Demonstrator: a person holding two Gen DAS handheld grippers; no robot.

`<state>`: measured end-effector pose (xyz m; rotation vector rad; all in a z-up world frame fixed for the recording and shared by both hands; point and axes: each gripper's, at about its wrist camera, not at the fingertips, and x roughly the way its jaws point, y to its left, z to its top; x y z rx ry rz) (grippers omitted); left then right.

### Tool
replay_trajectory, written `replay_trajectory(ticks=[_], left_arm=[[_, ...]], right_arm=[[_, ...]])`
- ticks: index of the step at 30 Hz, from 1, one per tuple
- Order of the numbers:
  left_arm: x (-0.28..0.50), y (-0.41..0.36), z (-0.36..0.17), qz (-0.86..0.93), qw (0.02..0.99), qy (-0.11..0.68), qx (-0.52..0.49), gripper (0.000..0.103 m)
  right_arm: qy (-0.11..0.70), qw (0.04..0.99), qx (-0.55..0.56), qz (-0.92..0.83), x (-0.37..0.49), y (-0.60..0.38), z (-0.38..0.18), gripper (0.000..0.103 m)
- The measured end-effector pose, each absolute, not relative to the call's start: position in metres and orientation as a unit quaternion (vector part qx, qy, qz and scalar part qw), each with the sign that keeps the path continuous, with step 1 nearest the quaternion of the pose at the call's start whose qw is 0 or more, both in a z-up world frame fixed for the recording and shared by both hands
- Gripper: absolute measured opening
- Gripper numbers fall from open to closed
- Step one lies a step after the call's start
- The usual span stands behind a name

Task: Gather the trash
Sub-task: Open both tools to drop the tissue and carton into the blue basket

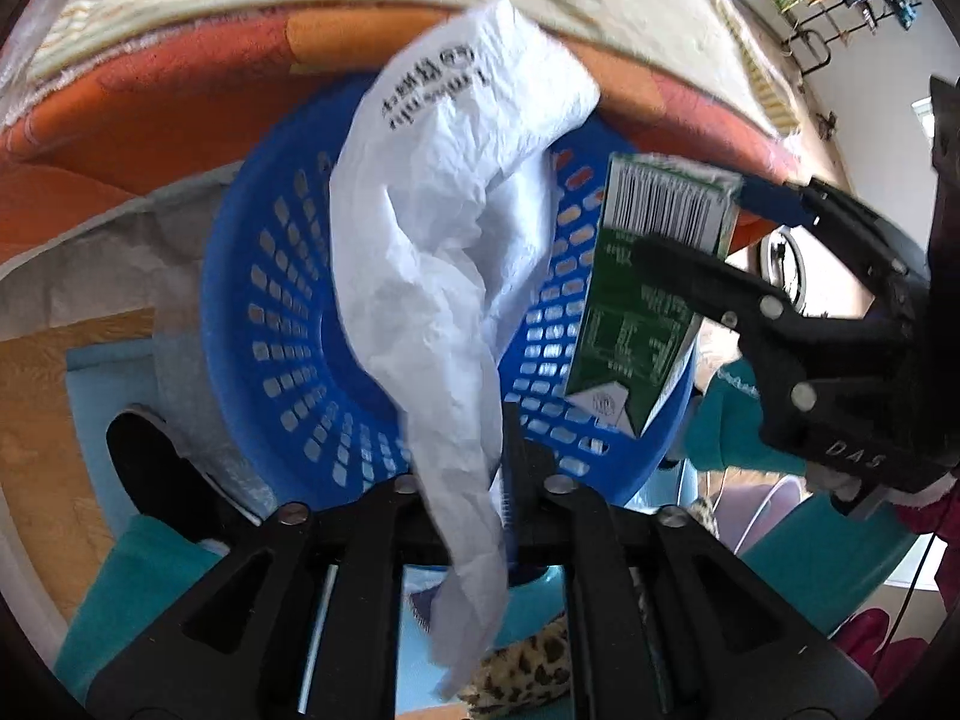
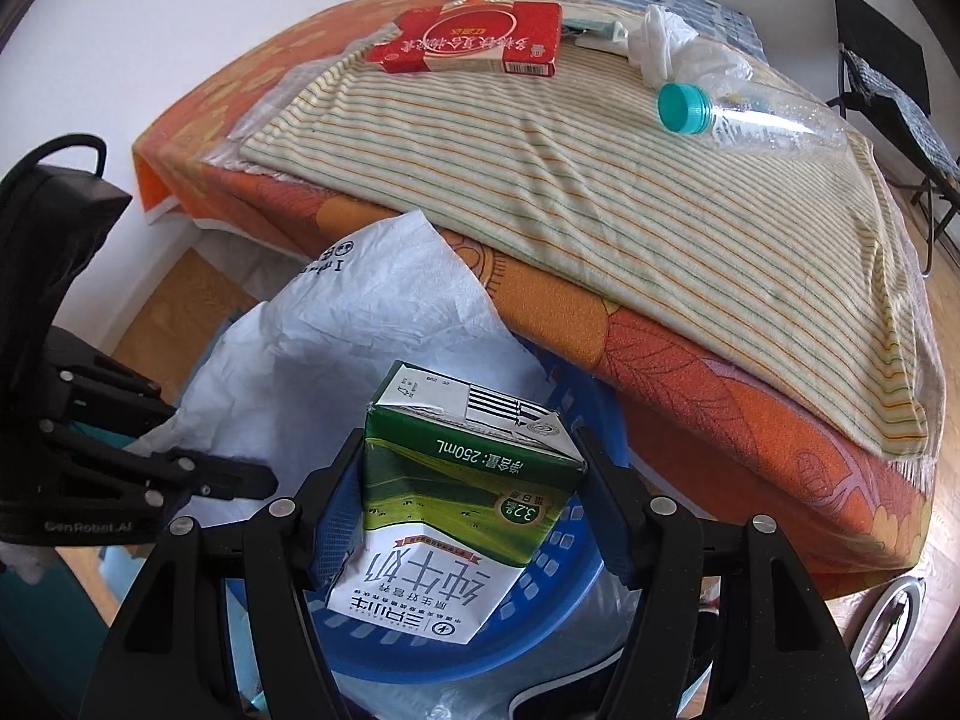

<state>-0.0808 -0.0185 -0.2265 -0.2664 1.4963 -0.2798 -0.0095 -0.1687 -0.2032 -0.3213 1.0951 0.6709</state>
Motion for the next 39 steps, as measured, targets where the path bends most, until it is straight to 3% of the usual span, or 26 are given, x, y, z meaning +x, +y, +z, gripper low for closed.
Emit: replay_trajectory(ticks=[1, 3, 29, 39], left_arm=[[-0.081, -0.019, -0.228, -0.126, 0.713, 0.68, -0.12, 0.038], [-0.083, -0.017, -0.227, -0.122, 0.715, 0.677, -0.124, 0.047], [-0.097, -0.024, -0.205, -0.139, 0.731, 0.655, -0.127, 0.047], [-0.099, 0.008, -0.161, -0.099, 0.781, 0.603, -0.127, 0.047]], right_arm=[[0.511, 0.787, -0.15, 0.311, -0.009, -0.168, -0.204, 0.067], [0.515, 0.784, -0.154, 0.31, -0.008, -0.166, -0.207, 0.067], [0.524, 0.79, -0.12, 0.295, 0.008, -0.168, -0.202, 0.067], [0.522, 0.795, -0.096, 0.292, 0.012, -0.173, -0.194, 0.067]])
